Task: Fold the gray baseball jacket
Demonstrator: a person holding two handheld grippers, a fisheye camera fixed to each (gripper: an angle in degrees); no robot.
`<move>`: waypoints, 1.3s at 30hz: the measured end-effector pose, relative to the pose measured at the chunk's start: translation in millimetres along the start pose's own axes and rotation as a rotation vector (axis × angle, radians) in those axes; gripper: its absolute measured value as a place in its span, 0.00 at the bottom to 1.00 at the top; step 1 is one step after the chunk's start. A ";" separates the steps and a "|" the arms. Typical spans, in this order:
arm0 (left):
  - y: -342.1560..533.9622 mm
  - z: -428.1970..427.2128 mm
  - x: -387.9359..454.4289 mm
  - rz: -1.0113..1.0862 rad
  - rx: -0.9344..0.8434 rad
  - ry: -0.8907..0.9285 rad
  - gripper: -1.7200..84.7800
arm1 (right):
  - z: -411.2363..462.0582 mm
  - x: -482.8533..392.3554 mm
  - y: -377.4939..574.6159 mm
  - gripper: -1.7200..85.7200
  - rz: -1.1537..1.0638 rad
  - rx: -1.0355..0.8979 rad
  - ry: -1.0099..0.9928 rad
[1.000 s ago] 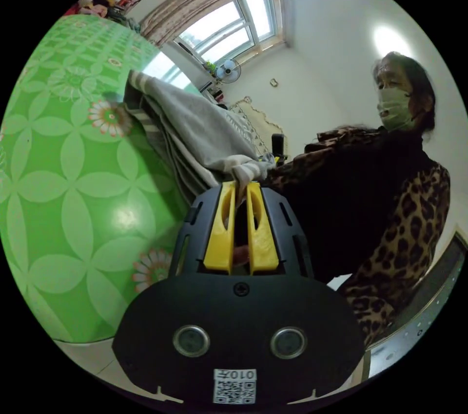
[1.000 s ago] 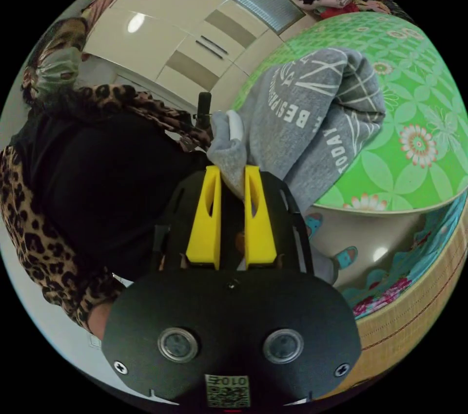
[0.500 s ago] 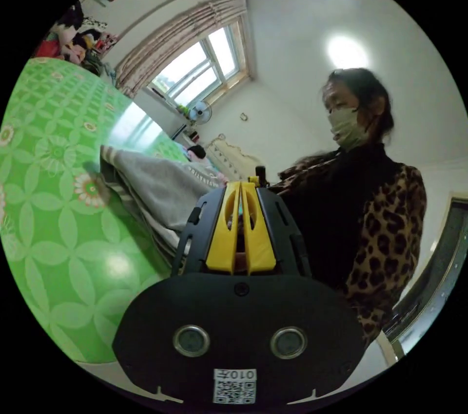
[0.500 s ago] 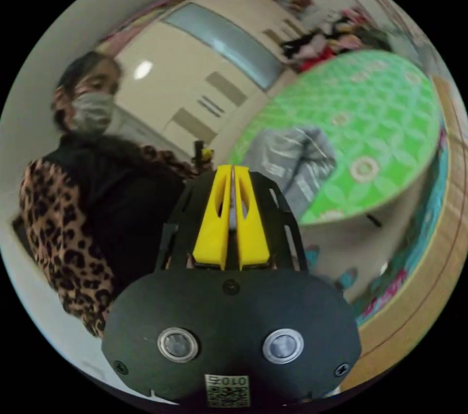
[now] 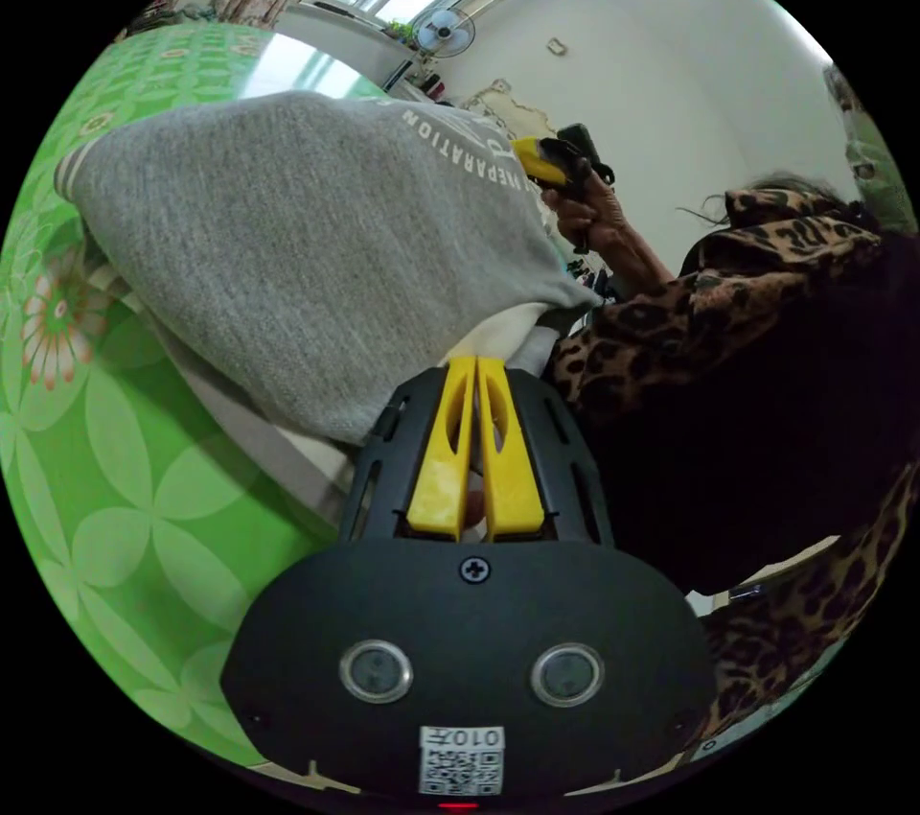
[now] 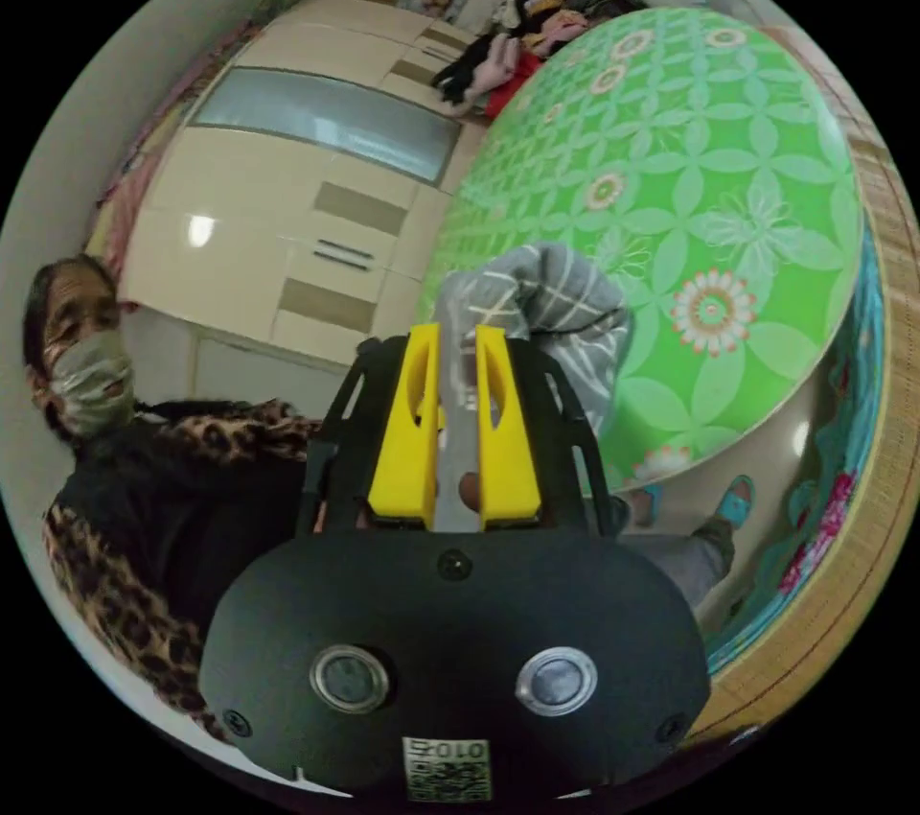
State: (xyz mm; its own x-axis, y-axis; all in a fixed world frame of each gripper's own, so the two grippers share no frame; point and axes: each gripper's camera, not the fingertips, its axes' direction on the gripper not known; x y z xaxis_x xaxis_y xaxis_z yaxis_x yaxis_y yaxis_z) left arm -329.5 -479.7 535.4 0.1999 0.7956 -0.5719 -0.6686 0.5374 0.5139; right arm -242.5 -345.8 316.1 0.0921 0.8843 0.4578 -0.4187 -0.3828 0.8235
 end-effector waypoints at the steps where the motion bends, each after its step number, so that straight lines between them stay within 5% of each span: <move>1: 0.2 0.8 -0.2 0.001 0.005 -0.003 0.02 | -10.6 4.8 6.2 0.10 0.034 0.031 -0.014; 4: -0.6 4.9 -3.9 0.009 0.017 0.008 0.02 | -27.6 27.8 7.8 0.19 0.182 0.064 0.115; 6: -2.6 8.2 -7.4 0.010 0.011 0.021 0.02 | -25.5 41.1 -6.1 0.21 0.204 0.056 0.027; 9: -5.9 12.6 -8.8 0.017 -0.007 0.020 0.02 | -3.6 44.8 -44.8 0.20 0.170 -0.053 -0.016; 13: -11.1 18.0 -5.5 0.037 -0.053 -0.010 0.02 | -9.6 -7.0 -74.0 0.10 0.017 -0.135 0.242; 16: -11.6 21.6 -9.4 0.032 -0.039 0.000 0.02 | -16.0 23.3 -78.3 0.06 0.059 -0.076 0.283; 19: -20.1 29.6 -14.2 0.018 0.009 -0.003 0.02 | -15.9 66.9 -87.0 0.06 0.125 -0.003 0.105; 22: -37.5 39.5 -17.7 0.017 0.019 -0.020 0.02 | -19.2 38.5 -114.9 0.05 0.051 -0.027 0.290; 27: -91.9 38.4 -43.1 0.003 0.106 -0.143 0.02 | -41.1 23.3 -166.8 0.05 -0.030 0.077 0.254; 30: -107.8 38.7 -49.3 0.023 0.127 -0.188 0.02 | -37.1 57.3 -173.1 0.06 0.061 0.054 0.477; 32: -107.7 40.7 -46.3 0.019 0.104 -0.186 0.02 | -53.4 75.7 -162.5 0.06 0.131 0.127 0.230; 35: -95.3 28.1 -35.5 0.010 0.069 -0.104 0.02 | -86.1 57.6 -128.8 0.06 0.070 0.210 0.244; 39: -91.0 -11.2 -10.2 0.063 0.257 -0.034 0.02 | -103.3 24.9 -76.4 0.05 -0.155 0.216 -0.116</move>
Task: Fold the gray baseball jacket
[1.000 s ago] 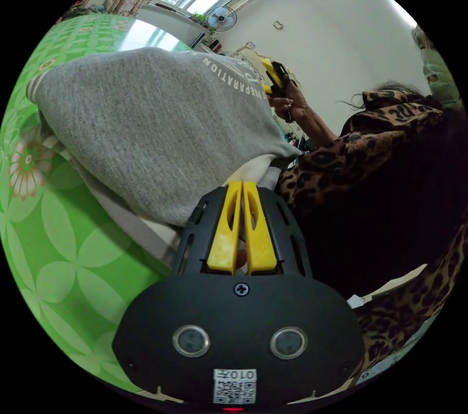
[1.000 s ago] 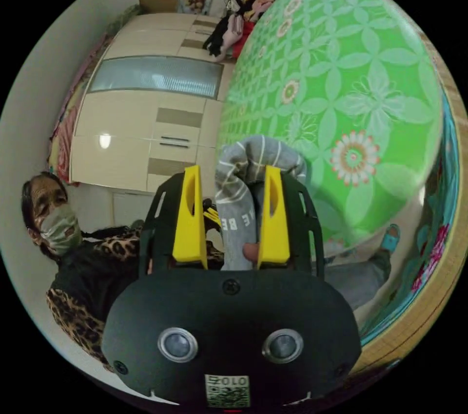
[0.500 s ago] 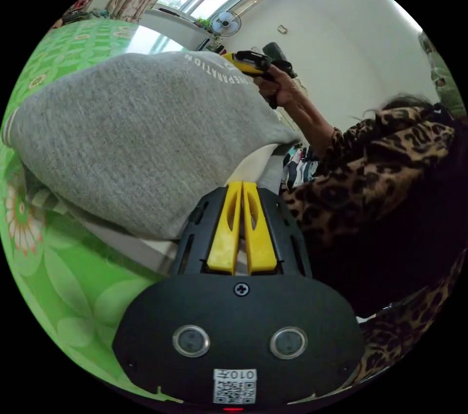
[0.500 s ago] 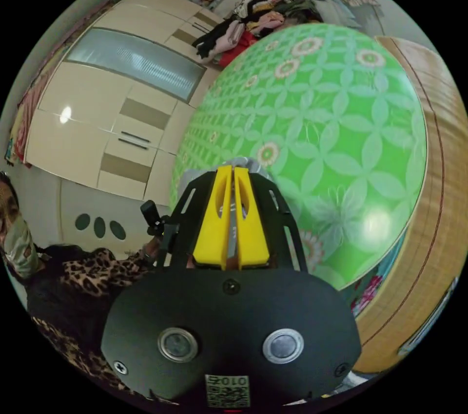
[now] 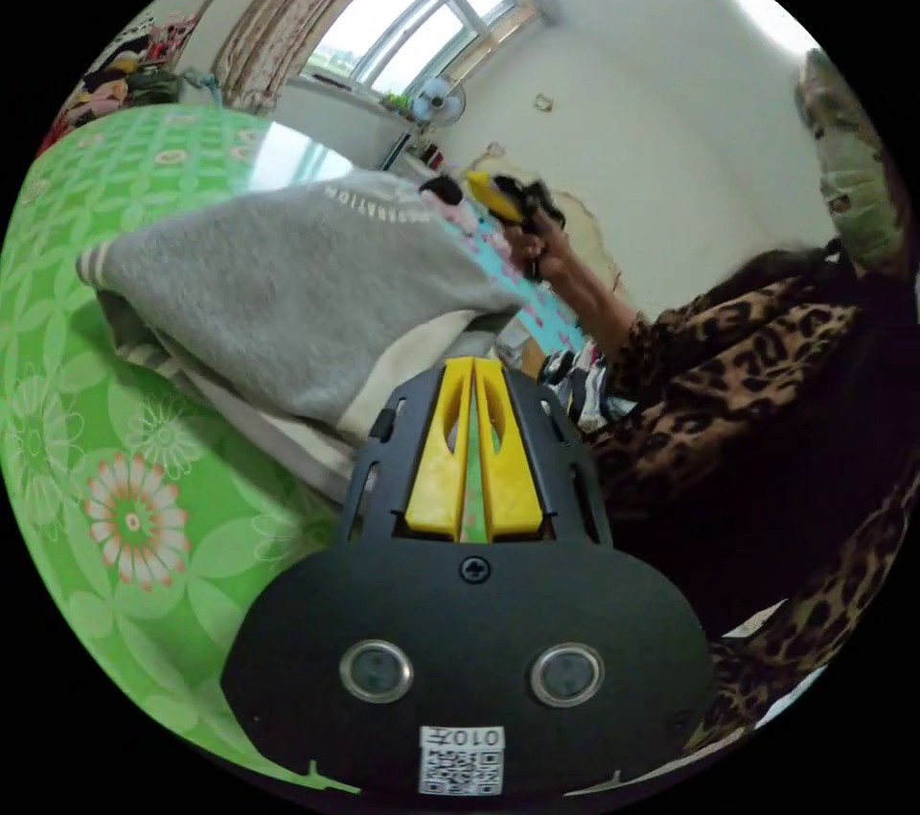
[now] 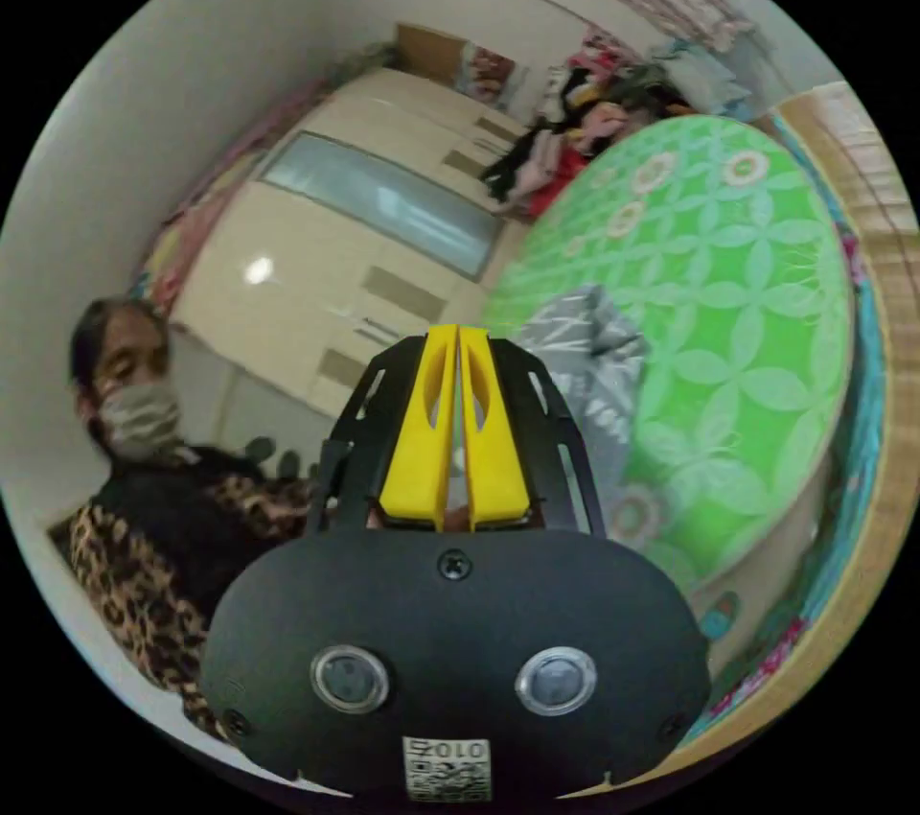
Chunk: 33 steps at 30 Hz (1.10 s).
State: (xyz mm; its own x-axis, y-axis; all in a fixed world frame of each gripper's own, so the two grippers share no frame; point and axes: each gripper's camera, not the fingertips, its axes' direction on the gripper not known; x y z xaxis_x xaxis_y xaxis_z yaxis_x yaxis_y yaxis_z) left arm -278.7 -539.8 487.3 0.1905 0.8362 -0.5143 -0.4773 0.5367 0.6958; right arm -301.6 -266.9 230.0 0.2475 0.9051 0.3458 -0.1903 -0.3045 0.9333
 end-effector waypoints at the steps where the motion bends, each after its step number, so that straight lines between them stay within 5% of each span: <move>1: -5.3 -0.4 1.0 0.002 0.019 -0.001 0.02 | 6.2 -15.6 11.0 0.05 -0.054 -0.058 -0.007; 4: -22.8 39.7 -5.8 0.023 -0.074 0.007 0.02 | 32.2 -14.8 43.7 0.04 -0.081 -0.264 0.072; 6: 0.0 102.6 -29.3 -0.029 -0.334 0.047 0.02 | 55.0 37.2 71.5 0.04 0.173 -0.434 0.336; 8: 10.3 101.9 -36.3 -0.045 -0.278 0.161 0.02 | 29.5 78.9 90.8 0.04 0.318 -0.238 0.035; 13: 4.5 98.4 -16.4 0.009 -0.382 0.077 0.02 | 27.3 43.6 78.5 0.04 0.203 -0.287 0.090; 16: 1.3 78.0 1.7 0.041 -0.304 0.123 0.02 | 0.8 8.5 78.0 0.04 -0.076 -0.046 -0.398; 18: -0.8 54.1 13.5 0.060 -0.146 0.158 0.02 | 4.7 8.2 77.7 0.04 -0.013 -0.079 -0.270; 20: 0.8 47.7 6.4 -0.006 -0.095 0.088 0.02 | 35.0 48.7 89.0 0.04 0.238 -0.394 0.178; 24: 21.6 59.5 -14.7 -0.140 -0.237 -0.146 0.02 | 26.8 67.2 100.3 0.04 0.312 -0.301 0.053; 27: 34.1 48.0 -1.8 -0.150 -0.196 -0.166 0.02 | 25.7 52.5 98.5 0.05 0.265 -0.310 0.131; 30: 47.9 23.4 9.9 -0.160 -0.056 -0.050 0.02 | -1.1 47.1 104.6 0.06 0.231 -0.150 -0.045; 33: 64.6 1.6 9.8 -0.230 0.028 -0.042 0.02 | -44.3 54.7 110.7 0.15 0.300 -0.030 -0.009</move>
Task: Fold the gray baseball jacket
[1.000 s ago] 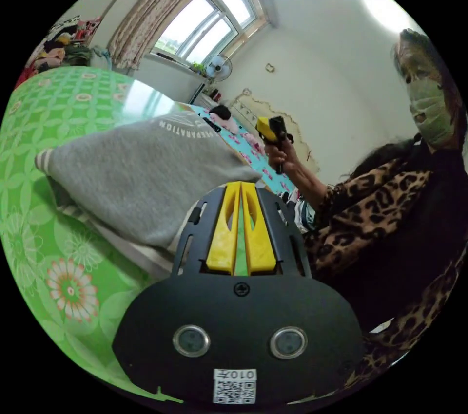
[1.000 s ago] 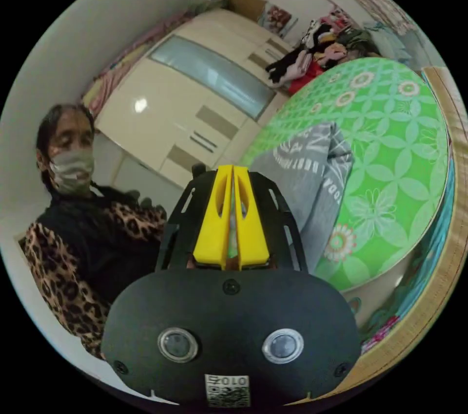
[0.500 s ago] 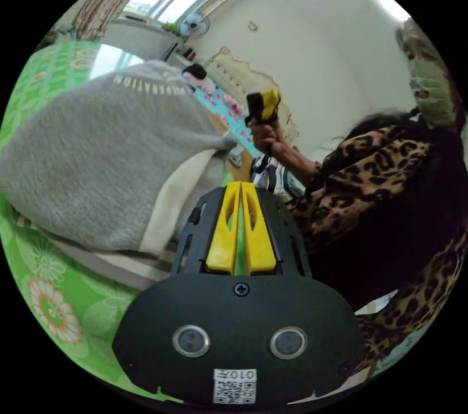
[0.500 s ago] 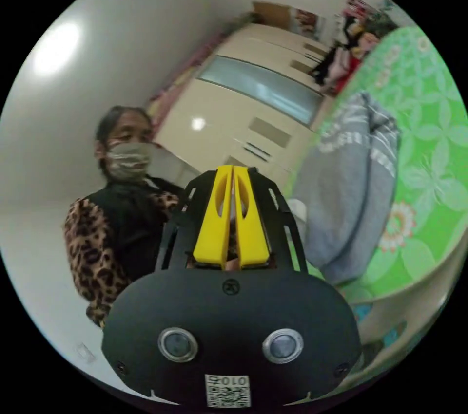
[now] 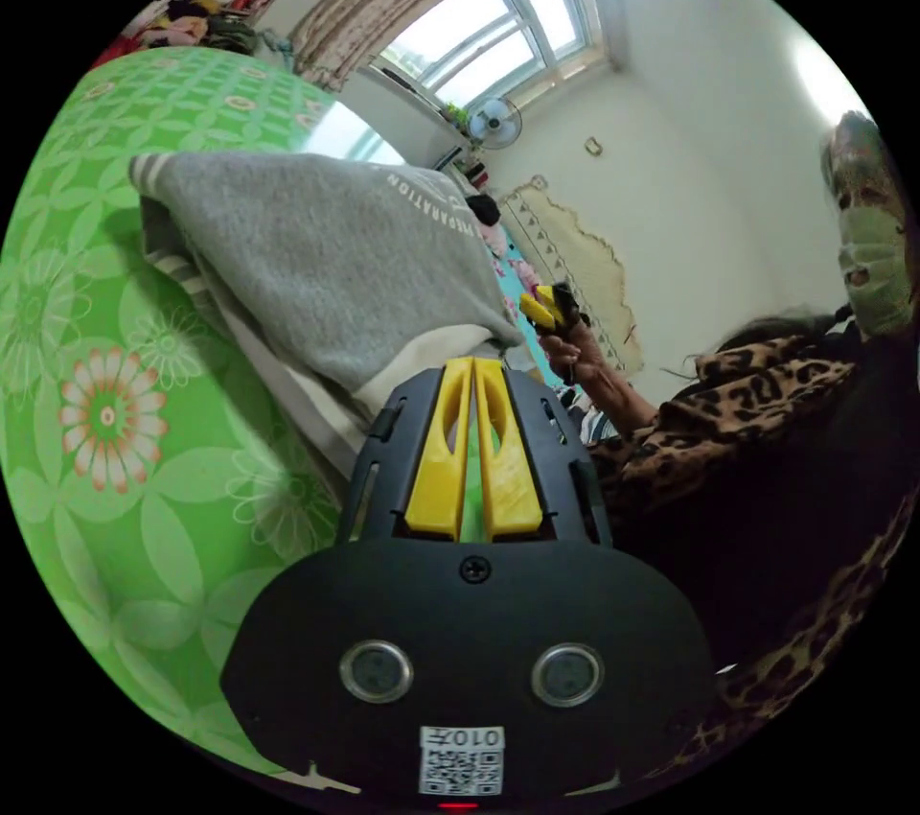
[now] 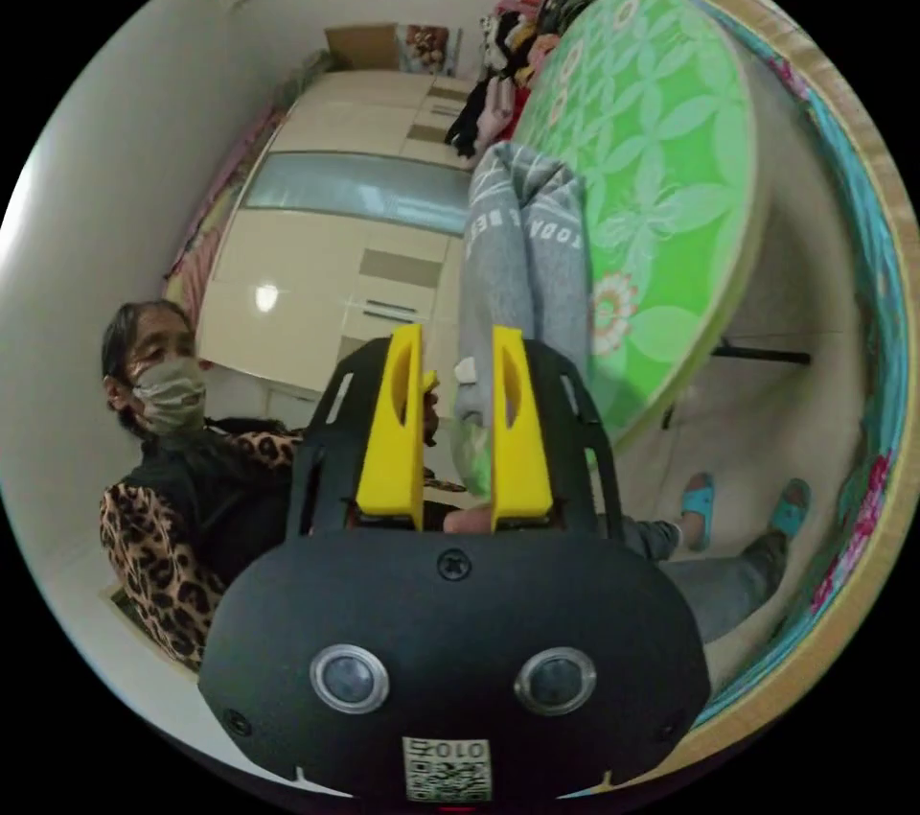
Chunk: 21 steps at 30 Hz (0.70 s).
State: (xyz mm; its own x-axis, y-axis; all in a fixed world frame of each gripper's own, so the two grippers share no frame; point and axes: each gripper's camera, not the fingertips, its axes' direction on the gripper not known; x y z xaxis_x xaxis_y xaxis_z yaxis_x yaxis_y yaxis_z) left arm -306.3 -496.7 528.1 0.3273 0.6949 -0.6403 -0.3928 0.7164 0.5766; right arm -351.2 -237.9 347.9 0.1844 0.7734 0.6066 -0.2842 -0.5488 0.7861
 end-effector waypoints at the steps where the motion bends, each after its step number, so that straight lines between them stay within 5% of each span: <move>1: 2.5 -3.2 0.1 -0.002 0.015 0.002 0.02 | -12.6 1.7 -1.4 0.18 0.036 0.005 0.086; 12: -56.4 69.3 57.1 0.272 -0.121 0.024 0.02 | 34.9 1.7 -26.6 0.23 -0.046 -0.243 0.265; 21: -61.8 124.5 5.3 0.144 -0.228 0.098 0.02 | 66.9 -3.1 -52.3 0.24 -0.153 -0.379 0.234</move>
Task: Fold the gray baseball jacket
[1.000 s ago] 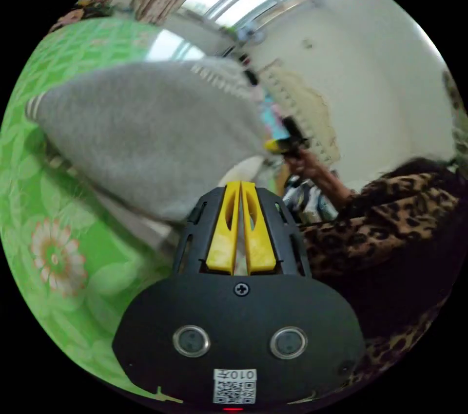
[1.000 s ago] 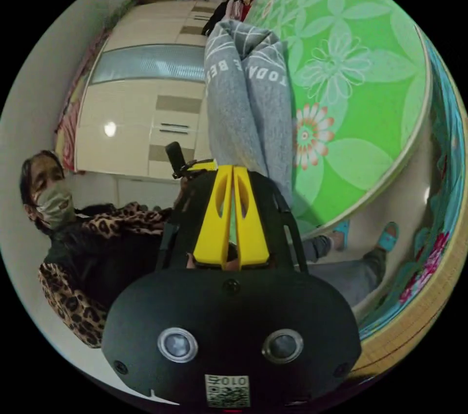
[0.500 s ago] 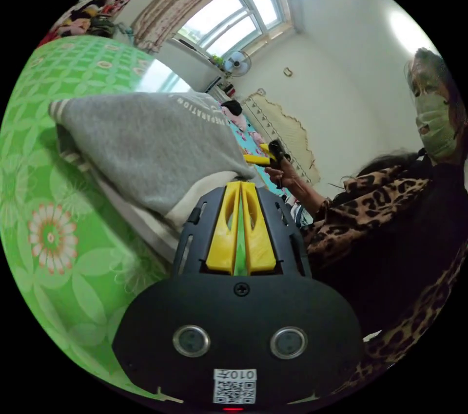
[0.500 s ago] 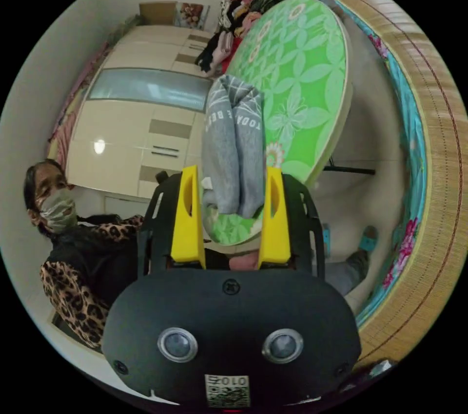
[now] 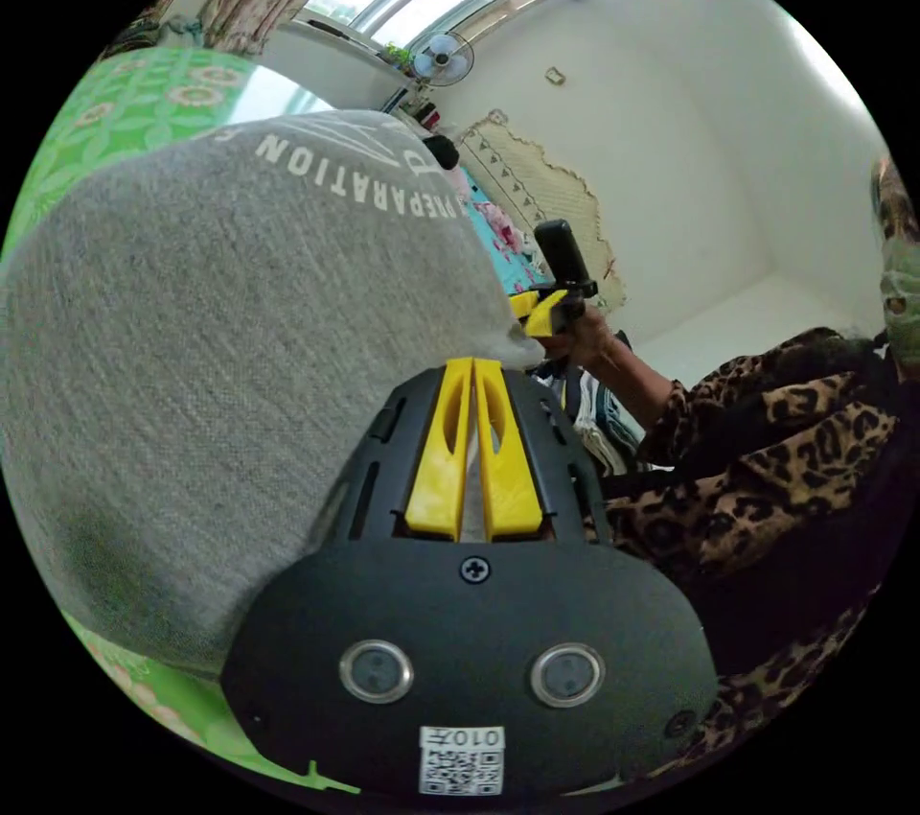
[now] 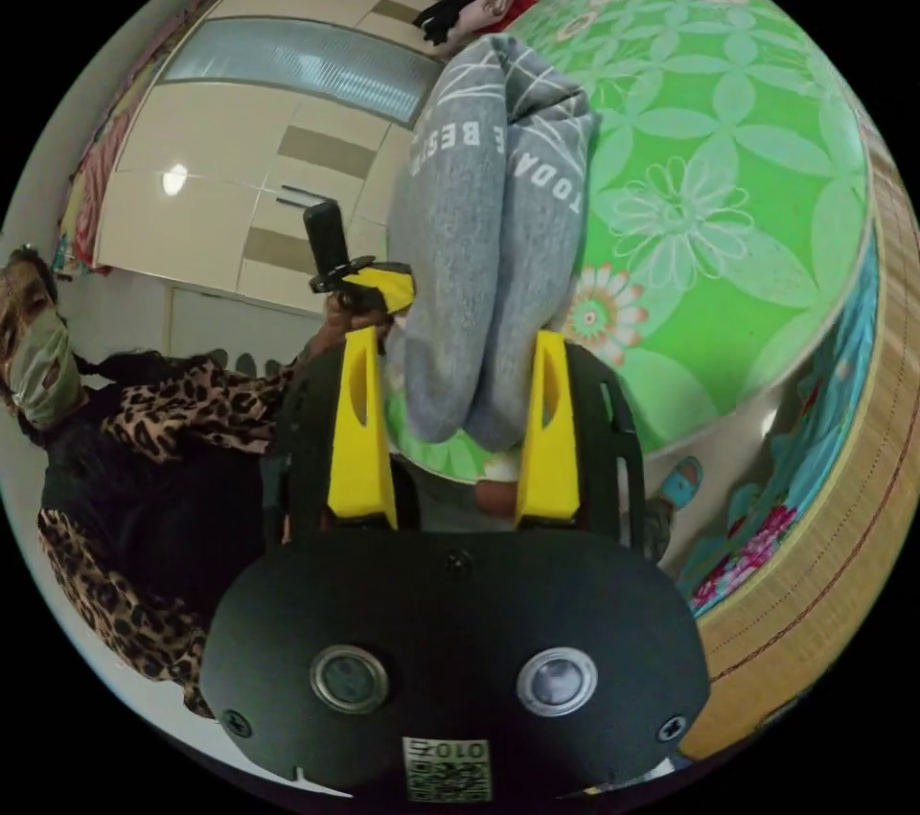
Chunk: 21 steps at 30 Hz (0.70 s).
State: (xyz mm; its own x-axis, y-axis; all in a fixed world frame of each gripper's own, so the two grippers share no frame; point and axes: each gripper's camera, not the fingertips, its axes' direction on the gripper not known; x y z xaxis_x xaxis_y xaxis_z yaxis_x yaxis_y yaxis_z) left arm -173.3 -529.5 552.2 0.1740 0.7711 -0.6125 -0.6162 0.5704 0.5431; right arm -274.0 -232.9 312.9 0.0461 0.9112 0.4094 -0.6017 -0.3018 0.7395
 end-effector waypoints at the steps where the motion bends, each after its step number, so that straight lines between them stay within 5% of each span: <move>1: 1.1 -0.5 -0.1 0.001 0.003 0.008 0.02 | 4.8 0.3 -2.9 0.25 -0.012 -0.029 -0.026; 6: 14.3 -7.4 -5.8 -0.030 0.030 0.064 0.02 | -46.4 5.0 15.6 0.21 0.022 0.129 0.062; 8: 16.6 -8.3 -6.9 -0.034 0.031 0.080 0.02 | -45.4 22.3 13.3 0.21 0.083 0.022 0.126; 18: 25.8 -11.8 -3.3 -0.041 0.016 0.077 0.02 | 0.0 51.8 -31.3 0.20 -0.065 -0.015 -0.238; 21: 30.9 -17.7 -3.8 -0.034 0.035 0.101 0.02 | -5.4 43.0 -33.3 0.16 0.023 -0.015 -0.054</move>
State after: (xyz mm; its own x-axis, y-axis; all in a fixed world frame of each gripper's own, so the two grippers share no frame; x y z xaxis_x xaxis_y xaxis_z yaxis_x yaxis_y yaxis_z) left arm -206.6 -519.8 561.1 0.1148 0.7193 -0.6852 -0.5838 0.6070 0.5393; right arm -256.3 -182.1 303.0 0.0749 0.8873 0.4551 -0.6146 -0.3183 0.7218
